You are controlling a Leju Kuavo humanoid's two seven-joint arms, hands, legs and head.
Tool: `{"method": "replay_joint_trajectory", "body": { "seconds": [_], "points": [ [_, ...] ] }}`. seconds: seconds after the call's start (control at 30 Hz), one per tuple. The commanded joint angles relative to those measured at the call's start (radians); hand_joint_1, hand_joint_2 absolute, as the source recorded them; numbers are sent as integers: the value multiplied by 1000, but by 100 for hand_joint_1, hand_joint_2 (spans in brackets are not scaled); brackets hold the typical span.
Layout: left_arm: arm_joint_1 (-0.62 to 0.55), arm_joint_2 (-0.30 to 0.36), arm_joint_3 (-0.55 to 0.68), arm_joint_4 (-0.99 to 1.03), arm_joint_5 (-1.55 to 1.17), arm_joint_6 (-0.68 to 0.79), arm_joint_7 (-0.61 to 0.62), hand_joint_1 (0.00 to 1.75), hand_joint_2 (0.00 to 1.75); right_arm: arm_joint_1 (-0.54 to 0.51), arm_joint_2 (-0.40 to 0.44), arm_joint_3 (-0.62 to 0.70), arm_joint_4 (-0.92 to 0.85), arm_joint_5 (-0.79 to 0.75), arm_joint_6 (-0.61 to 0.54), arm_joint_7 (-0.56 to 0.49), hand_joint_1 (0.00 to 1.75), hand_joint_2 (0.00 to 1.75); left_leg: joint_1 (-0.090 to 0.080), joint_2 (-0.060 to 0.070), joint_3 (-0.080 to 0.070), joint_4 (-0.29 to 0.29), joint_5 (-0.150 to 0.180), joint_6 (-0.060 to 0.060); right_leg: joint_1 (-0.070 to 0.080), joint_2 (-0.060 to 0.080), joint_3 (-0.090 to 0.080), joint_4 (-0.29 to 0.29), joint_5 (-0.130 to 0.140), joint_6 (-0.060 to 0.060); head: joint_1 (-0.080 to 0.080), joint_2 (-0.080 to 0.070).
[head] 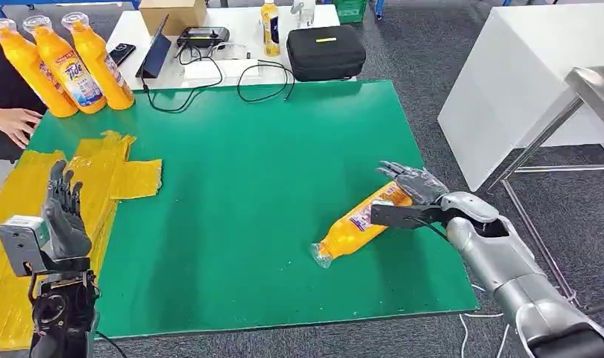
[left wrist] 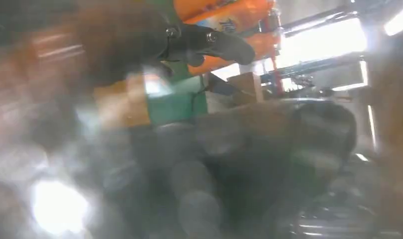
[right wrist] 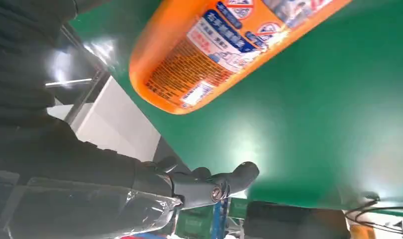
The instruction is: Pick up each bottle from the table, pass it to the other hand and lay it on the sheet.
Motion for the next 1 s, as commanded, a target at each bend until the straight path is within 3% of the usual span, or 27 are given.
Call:
{"method": "replay_joint_trajectory", "body": {
  "seconds": [0.03, 0.5, 1.0],
  "points": [
    [-22, 14, 27, 49, 11, -12, 2, 0, 0, -110, -6, 116, 113, -7, 36, 2, 0, 175, 0, 3, 2, -1, 0, -2, 0, 2, 1, 0, 1, -1, 0, 0],
    [-48, 12, 21, 74, 18, -17, 1, 0, 0, -164, 86, 199, 293, 34, -9, 40, 0, 175, 0, 3, 2, -1, 0, -1, 0, 1, 1, 0, 0, -1, 0, 0],
    [-74, 14, 14, 89, 19, -18, 3, 0, 0, -165, 143, 224, 368, 54, -22, 42, 0, 175, 1, 2, 3, -1, 0, -2, 1, 0, 2, -1, 0, -2, 0, 0]
  ]
}}
